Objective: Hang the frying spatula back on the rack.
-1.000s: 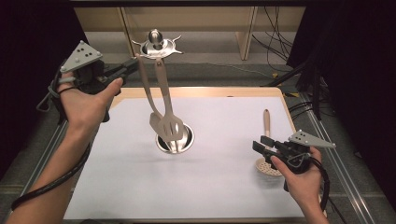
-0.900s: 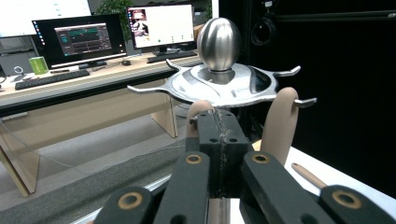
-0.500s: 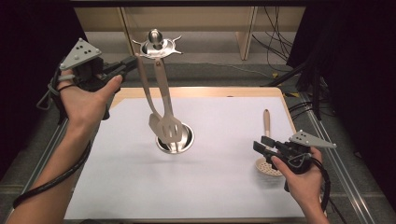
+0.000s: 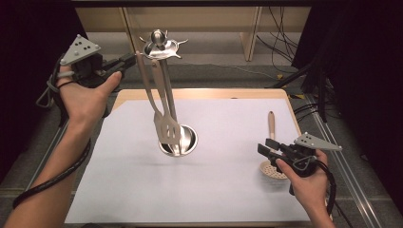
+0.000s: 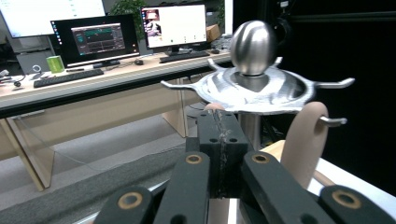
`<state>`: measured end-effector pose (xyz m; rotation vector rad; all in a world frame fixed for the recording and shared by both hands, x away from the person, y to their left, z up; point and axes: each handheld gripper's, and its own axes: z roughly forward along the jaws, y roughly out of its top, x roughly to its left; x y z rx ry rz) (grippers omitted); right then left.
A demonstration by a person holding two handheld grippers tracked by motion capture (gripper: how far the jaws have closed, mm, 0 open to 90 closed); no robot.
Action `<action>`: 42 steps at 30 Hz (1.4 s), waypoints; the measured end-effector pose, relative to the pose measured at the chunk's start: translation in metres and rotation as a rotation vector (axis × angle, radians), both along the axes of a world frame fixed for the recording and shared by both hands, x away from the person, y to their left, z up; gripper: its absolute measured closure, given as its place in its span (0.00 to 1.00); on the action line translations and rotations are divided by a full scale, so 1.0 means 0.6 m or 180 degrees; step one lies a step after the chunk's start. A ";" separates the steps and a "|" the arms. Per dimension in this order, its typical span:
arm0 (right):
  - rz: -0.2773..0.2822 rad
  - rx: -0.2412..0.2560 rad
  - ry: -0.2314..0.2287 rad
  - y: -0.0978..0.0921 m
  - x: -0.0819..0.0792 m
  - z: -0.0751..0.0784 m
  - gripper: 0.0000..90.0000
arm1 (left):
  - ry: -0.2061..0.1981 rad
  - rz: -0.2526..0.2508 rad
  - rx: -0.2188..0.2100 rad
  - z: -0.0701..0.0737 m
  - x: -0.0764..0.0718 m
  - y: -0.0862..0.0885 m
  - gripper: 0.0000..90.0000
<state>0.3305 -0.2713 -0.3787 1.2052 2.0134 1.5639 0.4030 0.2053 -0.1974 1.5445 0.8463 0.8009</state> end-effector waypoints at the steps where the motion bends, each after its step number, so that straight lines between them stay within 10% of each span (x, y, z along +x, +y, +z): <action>1: 0.0003 0.0000 -0.0002 0.000 0.000 0.000 0.63 | 0.0009 -0.0002 -0.0013 -0.001 0.003 0.000 0.99; 42: -0.0010 -0.0005 0.0050 -0.004 0.003 -0.002 0.63 | 0.0129 0.0117 -0.0029 0.003 0.069 0.000 0.99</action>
